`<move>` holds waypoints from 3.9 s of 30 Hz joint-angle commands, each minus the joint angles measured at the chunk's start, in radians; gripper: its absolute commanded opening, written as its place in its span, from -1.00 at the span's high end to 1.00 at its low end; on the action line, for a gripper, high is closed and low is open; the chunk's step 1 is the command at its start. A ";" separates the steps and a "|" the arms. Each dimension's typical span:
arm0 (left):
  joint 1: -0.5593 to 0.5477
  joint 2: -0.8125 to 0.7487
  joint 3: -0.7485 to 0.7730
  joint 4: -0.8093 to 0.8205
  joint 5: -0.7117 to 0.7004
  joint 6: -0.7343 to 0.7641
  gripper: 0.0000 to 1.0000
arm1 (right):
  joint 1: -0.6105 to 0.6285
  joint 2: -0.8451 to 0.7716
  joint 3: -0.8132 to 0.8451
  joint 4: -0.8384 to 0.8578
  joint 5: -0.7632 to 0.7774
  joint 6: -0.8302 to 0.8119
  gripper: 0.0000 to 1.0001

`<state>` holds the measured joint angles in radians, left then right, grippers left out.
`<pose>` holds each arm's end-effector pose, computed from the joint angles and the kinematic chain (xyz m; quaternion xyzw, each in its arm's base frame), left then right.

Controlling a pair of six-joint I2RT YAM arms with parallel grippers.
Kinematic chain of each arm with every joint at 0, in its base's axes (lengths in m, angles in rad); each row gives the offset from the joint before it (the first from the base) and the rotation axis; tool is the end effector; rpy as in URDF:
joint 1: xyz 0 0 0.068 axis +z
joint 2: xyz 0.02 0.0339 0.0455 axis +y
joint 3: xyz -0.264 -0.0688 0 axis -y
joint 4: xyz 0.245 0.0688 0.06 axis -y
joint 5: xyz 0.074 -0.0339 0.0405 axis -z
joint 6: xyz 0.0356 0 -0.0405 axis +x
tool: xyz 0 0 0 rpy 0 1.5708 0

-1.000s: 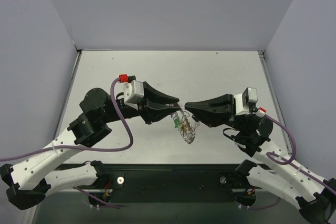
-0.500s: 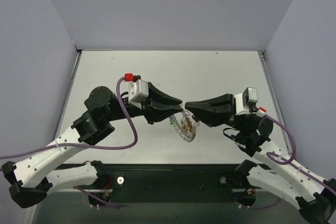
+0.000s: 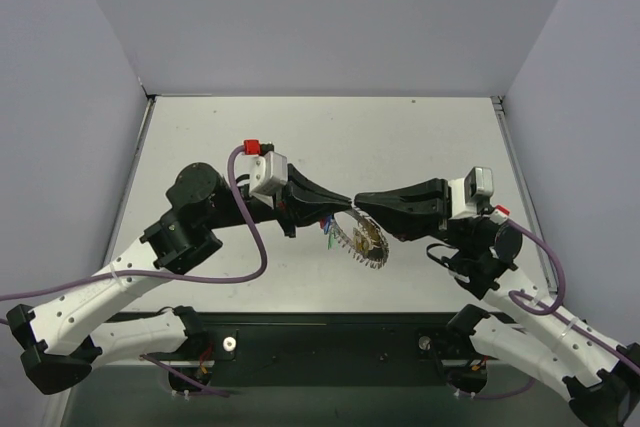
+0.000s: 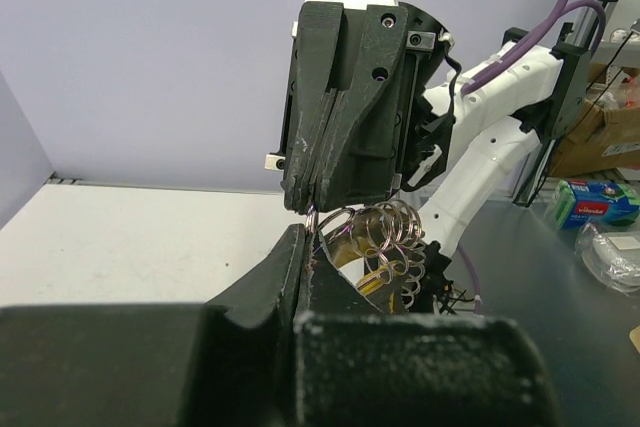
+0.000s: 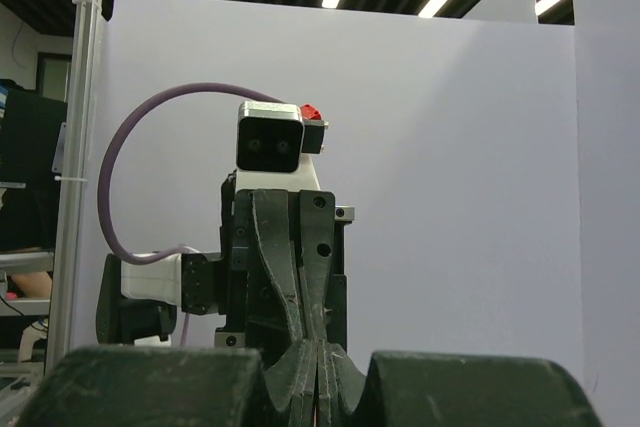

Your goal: Put the keys on the keyring

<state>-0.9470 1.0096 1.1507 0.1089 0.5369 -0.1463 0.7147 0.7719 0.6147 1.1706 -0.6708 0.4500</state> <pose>0.1108 -0.1851 0.4567 0.4234 0.4631 -0.5348 0.5659 0.0883 0.1059 0.4050 -0.3480 0.2157 0.5749 0.7084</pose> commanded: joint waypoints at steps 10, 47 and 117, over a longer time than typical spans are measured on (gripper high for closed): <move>0.004 0.032 0.207 -0.351 -0.092 0.185 1.00 | 0.002 -0.125 0.259 -0.635 -0.045 -0.325 0.18; -0.058 0.175 0.469 -0.792 -0.068 0.378 1.00 | 0.003 0.188 0.556 -1.218 -0.291 -0.590 0.85; 0.074 0.093 0.225 -0.262 0.048 0.108 1.00 | 0.003 -0.065 0.040 -0.138 0.114 -0.060 1.00</move>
<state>-0.8753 1.1133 1.3647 -0.1902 0.6292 -0.0441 0.7132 0.7265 0.6369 0.9073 -0.5652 0.4011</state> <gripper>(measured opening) 0.022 0.026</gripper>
